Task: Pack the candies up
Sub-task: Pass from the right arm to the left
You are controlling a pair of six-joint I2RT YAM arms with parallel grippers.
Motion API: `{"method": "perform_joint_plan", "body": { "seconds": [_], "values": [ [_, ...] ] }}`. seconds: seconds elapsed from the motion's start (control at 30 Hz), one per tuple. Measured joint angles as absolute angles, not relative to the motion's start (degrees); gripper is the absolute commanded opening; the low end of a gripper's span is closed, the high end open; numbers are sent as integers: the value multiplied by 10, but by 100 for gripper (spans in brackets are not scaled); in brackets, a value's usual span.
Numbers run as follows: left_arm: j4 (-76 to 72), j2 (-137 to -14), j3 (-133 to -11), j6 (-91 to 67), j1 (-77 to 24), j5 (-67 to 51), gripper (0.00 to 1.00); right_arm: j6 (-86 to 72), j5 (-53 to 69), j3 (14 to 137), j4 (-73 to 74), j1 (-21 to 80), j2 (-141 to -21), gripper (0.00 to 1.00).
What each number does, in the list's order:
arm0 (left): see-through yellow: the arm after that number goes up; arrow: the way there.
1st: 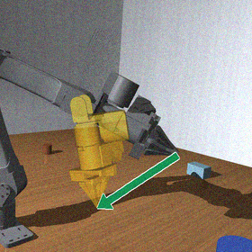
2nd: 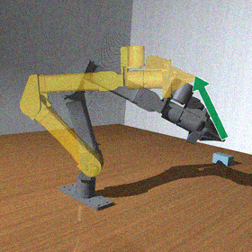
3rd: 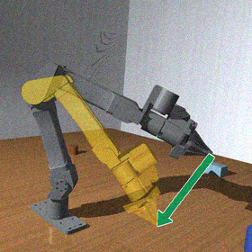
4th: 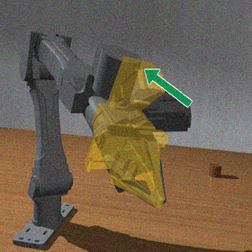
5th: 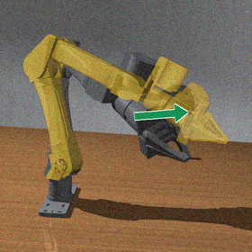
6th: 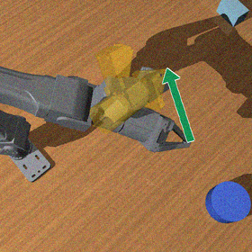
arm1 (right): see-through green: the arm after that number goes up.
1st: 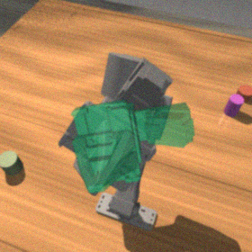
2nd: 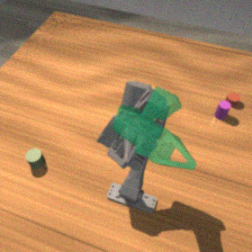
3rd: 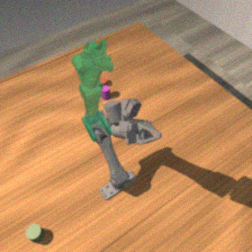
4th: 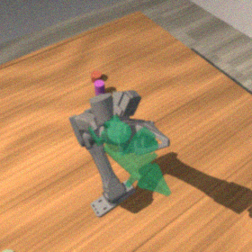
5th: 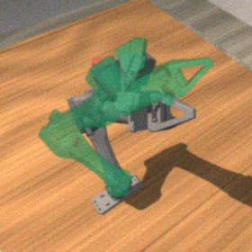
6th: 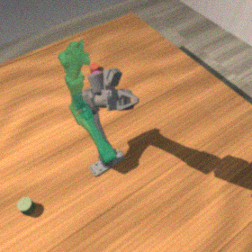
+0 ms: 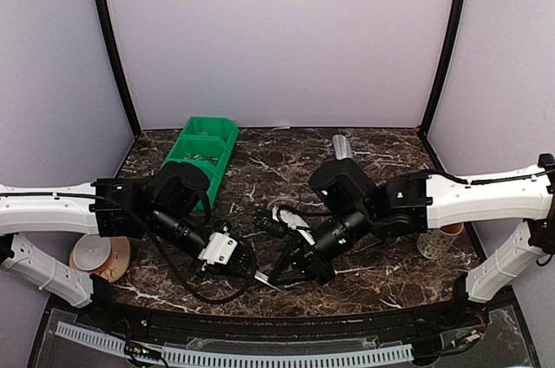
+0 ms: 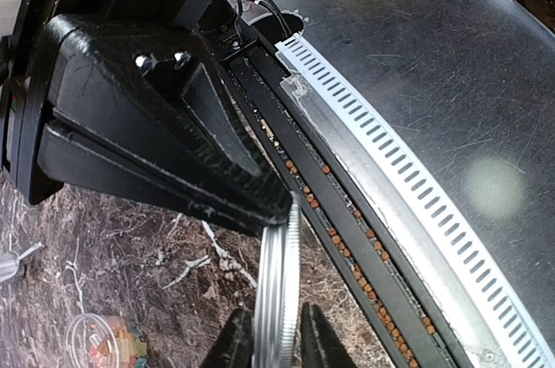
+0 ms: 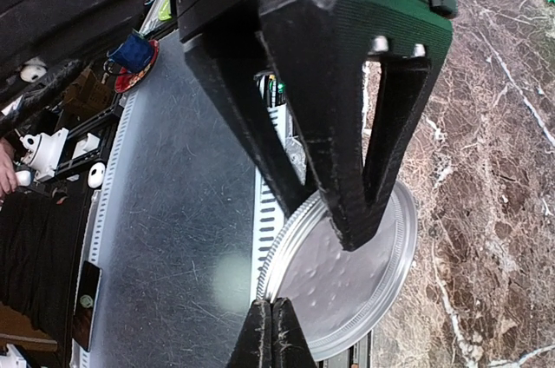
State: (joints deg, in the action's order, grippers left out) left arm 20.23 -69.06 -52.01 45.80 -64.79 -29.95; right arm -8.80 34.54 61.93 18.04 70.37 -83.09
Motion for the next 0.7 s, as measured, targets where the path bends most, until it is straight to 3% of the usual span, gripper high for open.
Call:
{"method": "perform_joint_plan", "body": {
  "seconds": [0.37, 0.7],
  "values": [
    [200, -691, -520, 457, -648, -297, 20, -88, 347, 619, 182, 704, -835, 0],
    [203, -691, -519, 456, -649, -298, 14, -83, 347, 620, 185, 703, -836, 0]
  ]
}}
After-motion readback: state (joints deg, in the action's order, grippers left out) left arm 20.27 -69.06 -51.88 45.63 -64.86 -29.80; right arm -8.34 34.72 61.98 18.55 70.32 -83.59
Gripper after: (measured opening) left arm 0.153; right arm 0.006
